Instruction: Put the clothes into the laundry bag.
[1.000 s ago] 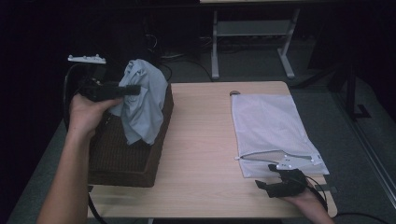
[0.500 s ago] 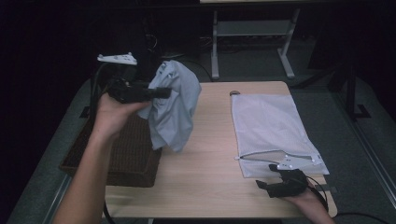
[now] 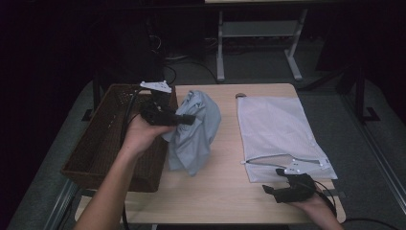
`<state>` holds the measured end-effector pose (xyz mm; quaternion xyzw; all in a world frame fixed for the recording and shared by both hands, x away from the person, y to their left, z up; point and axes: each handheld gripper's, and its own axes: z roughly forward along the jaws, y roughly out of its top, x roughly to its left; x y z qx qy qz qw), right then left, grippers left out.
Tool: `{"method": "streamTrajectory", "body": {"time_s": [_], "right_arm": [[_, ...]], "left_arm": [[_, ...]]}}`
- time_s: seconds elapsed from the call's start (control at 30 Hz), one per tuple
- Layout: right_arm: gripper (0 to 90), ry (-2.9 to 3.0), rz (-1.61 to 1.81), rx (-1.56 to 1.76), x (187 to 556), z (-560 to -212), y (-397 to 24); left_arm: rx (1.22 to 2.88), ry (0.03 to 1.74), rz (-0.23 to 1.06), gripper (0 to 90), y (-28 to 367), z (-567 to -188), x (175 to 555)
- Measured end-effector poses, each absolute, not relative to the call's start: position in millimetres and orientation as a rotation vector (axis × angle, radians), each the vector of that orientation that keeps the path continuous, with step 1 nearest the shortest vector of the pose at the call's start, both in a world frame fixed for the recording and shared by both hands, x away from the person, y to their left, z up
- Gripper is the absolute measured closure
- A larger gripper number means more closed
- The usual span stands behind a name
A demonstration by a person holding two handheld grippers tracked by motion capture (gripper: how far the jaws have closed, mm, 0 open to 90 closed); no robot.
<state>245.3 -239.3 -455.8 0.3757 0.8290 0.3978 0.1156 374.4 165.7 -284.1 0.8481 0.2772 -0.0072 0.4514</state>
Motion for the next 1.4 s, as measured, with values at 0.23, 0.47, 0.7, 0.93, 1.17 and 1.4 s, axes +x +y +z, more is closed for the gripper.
{"method": "streamTrajectory", "body": {"time_s": [0.23,0.47,0.7,0.93,1.17,1.4], "right_arm": [[18.6,2.429,1.165,1.098,245.3,-455.9,-239.8],[18.6,2.430,1.165,1.096,245.2,-455.8,-239.9],[18.6,2.433,1.164,1.096,244.9,-455.7,-239.7],[18.6,2.433,1.165,1.092,244.7,-455.5,-239.6],[18.6,2.433,1.164,1.092,244.8,-455.6,-240.3],[18.6,2.435,1.164,1.089,244.9,-455.6,-239.9]], "left_arm": [[2.179,0.699,-0.046,71.0,146.2,-322.0,380.8],[2.272,0.731,-0.047,70.7,130.4,-353.2,387.4],[2.361,0.793,-0.008,69.9,113.2,-378.5,390.9],[2.376,0.852,0.002,69.4,105.9,-403.3,395.5],[2.382,0.851,-0.013,59.6,106.7,-415.5,398.3],[2.332,0.829,0.054,32.5,109.1,-391.0,388.3]]}}
